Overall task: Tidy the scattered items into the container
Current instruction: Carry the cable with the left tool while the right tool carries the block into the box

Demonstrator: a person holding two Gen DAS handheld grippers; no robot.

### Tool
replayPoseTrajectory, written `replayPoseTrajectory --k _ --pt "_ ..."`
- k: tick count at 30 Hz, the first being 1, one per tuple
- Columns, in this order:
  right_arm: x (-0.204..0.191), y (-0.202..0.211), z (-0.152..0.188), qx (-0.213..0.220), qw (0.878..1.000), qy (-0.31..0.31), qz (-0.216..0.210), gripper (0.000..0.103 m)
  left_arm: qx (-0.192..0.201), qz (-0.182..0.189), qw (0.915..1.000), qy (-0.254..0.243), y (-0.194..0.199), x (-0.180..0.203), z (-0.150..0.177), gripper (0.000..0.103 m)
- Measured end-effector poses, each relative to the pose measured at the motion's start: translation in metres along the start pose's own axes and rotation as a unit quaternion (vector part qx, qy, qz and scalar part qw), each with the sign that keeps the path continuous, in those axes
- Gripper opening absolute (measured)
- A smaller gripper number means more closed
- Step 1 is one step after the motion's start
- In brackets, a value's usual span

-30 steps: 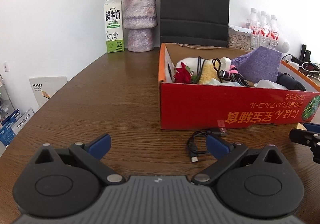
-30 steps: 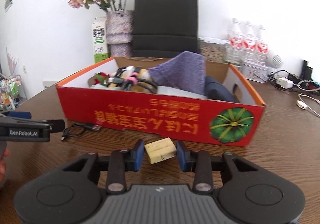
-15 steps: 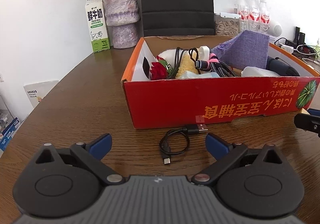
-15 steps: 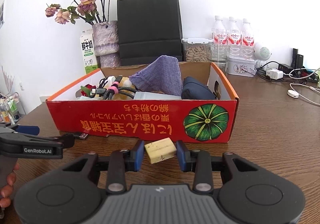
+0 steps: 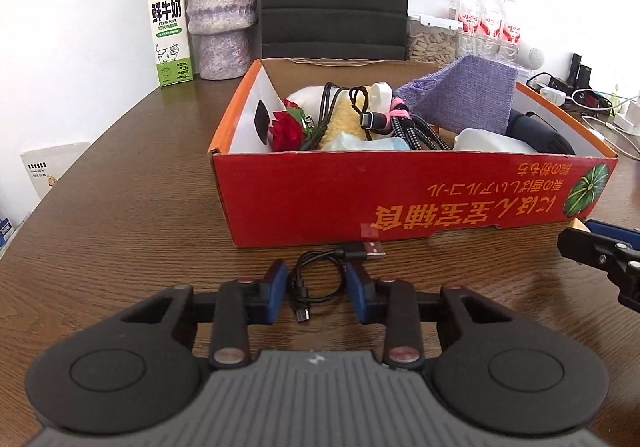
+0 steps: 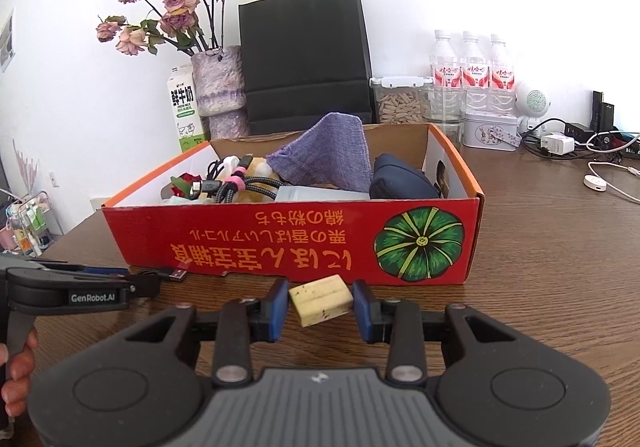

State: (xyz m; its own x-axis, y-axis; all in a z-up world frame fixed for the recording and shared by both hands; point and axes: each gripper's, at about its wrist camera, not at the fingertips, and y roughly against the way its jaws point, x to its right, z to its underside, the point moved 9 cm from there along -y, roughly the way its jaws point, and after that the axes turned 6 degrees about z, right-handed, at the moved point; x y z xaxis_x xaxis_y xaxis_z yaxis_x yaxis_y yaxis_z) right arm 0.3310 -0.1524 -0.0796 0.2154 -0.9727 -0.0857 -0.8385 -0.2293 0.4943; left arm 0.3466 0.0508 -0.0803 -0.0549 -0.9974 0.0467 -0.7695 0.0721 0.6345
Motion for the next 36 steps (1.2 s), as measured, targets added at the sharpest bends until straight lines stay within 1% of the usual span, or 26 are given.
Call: replayPoseTrajectory --k 4,10,14,20,23,27,32,36 --pt "-0.001 0.0 0.0 0.002 1.0 0.001 0.0 0.034 0.005 -0.001 1.0 0.006 0.003 0.0 0.003 0.029" --pt "-0.001 0.002 -0.001 0.005 1.0 0.003 0.0 0.034 0.015 0.001 0.9997 0.019 0.013 -0.003 0.008 0.027" --pt "-0.002 0.004 -0.002 0.011 1.0 0.006 0.001 0.034 0.036 0.0 0.9992 0.014 0.025 -0.002 0.007 0.027" --pt "-0.002 0.012 -0.004 0.032 0.999 0.008 0.002 0.034 0.078 0.013 0.9967 0.015 0.055 0.003 0.003 0.027" --pt "-0.002 0.02 -0.008 0.052 0.999 0.012 0.003 0.033 0.105 0.018 0.9943 0.01 0.072 0.006 -0.006 0.027" --pt "0.0 0.034 -0.019 0.092 0.996 0.009 -0.001 0.034 0.137 0.033 0.99 0.006 0.087 0.014 -0.024 0.027" --pt "-0.001 0.037 -0.038 0.111 0.994 0.013 0.003 0.034 0.166 0.051 0.9848 0.007 0.092 0.027 -0.049 0.027" --pt "-0.007 0.035 -0.061 0.125 0.992 0.019 0.004 0.034 0.191 0.06 0.9797 0.008 0.093 0.035 -0.07 0.027"
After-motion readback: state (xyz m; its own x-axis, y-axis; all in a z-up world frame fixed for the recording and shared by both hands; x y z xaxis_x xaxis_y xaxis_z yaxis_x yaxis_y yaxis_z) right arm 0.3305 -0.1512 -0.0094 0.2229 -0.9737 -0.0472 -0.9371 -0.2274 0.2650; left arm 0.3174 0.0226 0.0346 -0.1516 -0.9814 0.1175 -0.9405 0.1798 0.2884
